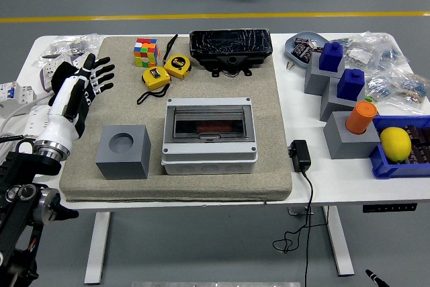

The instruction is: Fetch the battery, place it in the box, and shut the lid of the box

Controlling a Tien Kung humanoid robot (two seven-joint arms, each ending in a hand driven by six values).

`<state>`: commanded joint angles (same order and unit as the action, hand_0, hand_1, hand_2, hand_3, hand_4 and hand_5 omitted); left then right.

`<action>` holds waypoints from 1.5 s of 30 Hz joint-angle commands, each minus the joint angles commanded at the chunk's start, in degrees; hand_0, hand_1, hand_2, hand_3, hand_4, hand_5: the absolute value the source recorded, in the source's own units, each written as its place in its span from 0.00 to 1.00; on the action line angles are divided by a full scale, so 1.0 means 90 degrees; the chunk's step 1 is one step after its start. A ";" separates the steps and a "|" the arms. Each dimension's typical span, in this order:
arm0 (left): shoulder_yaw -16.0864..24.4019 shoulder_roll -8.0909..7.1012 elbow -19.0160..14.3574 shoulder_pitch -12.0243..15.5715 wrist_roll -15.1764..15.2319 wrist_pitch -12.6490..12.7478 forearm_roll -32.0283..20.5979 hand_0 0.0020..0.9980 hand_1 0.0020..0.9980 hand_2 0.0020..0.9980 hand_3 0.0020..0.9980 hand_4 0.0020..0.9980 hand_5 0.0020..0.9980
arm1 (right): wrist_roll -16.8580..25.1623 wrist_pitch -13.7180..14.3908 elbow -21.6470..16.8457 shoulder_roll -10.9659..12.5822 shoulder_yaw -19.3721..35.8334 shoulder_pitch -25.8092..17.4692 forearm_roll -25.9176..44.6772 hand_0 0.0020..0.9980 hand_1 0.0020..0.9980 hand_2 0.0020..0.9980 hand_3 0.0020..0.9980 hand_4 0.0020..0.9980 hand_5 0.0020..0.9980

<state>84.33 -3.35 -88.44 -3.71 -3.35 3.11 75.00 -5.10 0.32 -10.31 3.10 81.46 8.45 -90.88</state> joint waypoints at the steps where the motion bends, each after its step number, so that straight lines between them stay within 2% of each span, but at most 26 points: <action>1: -0.0008 -0.0001 -0.0003 0.0002 0.0000 -0.0006 0.0002 0.75 0.80 0.80 0.82 1.00 1.00 | -0.0001 0.0001 0.0000 -0.0001 -0.0001 0.0003 0.0000 0.79 0.71 0.72 0.77 1.00 0.98; 45: -0.0064 0.0019 0.0046 0.0011 0.0076 0.0167 -0.0133 0.73 0.78 0.77 0.79 1.00 1.00 | -0.0005 0.0017 0.0000 -0.0007 -0.0003 0.0029 0.0007 0.79 0.71 0.72 0.77 1.00 0.99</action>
<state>83.75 -3.18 -88.03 -3.61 -2.66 4.61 73.80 -5.14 0.47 -10.31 3.03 81.43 8.71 -90.81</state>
